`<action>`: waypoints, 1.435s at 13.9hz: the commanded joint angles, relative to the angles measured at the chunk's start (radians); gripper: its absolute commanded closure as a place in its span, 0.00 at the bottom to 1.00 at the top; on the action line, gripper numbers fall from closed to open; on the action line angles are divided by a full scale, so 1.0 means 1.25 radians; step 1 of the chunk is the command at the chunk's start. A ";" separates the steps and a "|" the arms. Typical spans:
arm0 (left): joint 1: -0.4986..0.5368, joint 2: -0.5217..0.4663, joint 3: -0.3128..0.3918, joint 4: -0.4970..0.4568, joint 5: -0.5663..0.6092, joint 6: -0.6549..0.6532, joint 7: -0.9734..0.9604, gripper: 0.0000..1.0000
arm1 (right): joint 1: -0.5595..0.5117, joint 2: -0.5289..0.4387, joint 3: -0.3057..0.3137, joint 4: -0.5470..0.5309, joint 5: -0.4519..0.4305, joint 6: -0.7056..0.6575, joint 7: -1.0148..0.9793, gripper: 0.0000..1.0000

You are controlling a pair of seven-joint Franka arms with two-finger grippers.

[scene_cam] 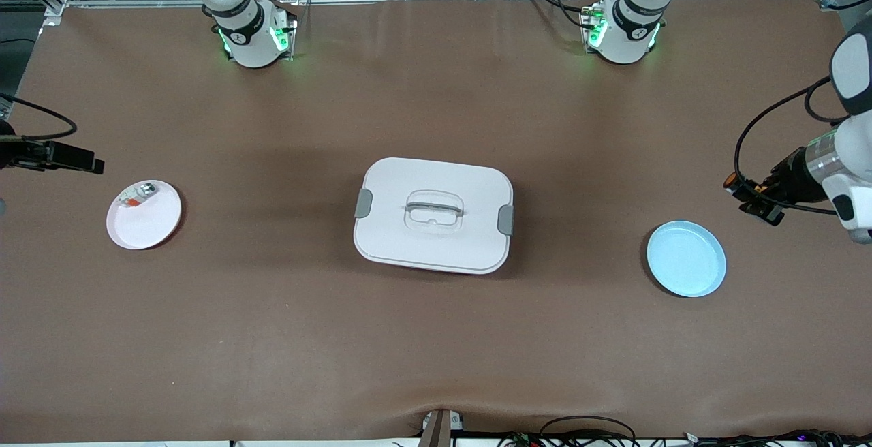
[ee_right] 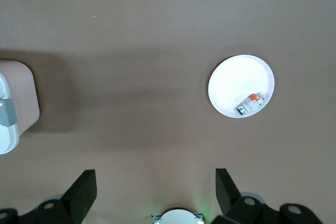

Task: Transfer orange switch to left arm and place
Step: 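Move the switch with the left gripper over the light-blue plate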

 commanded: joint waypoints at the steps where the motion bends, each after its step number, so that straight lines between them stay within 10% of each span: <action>1: 0.006 0.049 -0.003 -0.004 0.016 0.071 -0.098 1.00 | -0.003 -0.015 0.008 -0.001 -0.012 -0.012 -0.001 0.00; 8: 0.013 0.166 -0.001 -0.039 0.023 0.275 -0.159 1.00 | 0.010 -0.062 0.017 -0.013 -0.091 -0.012 -0.011 0.00; 14: 0.014 0.249 0.007 -0.041 0.026 0.378 -0.193 1.00 | 0.006 -0.267 0.009 -0.294 -0.046 0.113 0.001 0.00; 20: 0.050 0.310 0.010 -0.053 0.027 0.447 -0.212 1.00 | 0.009 -0.308 -0.003 -0.321 -0.024 0.123 0.064 0.00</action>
